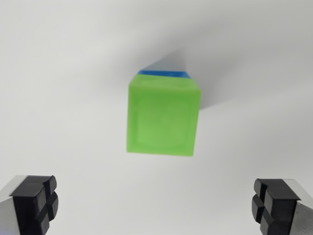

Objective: Stack cube

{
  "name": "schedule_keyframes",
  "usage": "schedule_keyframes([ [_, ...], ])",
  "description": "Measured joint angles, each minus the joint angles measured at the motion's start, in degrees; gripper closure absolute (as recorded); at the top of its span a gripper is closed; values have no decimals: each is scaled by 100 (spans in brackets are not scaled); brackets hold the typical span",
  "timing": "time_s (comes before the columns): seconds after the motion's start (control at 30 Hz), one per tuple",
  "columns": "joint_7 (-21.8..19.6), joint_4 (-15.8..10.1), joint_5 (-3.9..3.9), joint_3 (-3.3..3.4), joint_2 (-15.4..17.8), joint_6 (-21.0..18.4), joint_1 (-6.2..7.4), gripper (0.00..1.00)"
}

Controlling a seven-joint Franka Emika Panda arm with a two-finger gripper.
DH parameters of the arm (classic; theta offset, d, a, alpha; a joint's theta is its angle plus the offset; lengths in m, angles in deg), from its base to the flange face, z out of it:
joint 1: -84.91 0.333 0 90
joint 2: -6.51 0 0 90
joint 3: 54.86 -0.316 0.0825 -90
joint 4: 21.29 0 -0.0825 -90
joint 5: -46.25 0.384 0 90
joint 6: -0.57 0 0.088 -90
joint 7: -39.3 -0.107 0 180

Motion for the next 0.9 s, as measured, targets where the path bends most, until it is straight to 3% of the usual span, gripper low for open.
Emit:
schedule_keyframes([
  [0.4,-19,253,-21,0,575,-823,0,0],
  [0.9,-30,676,-31,0,1045,-1712,0,0],
])
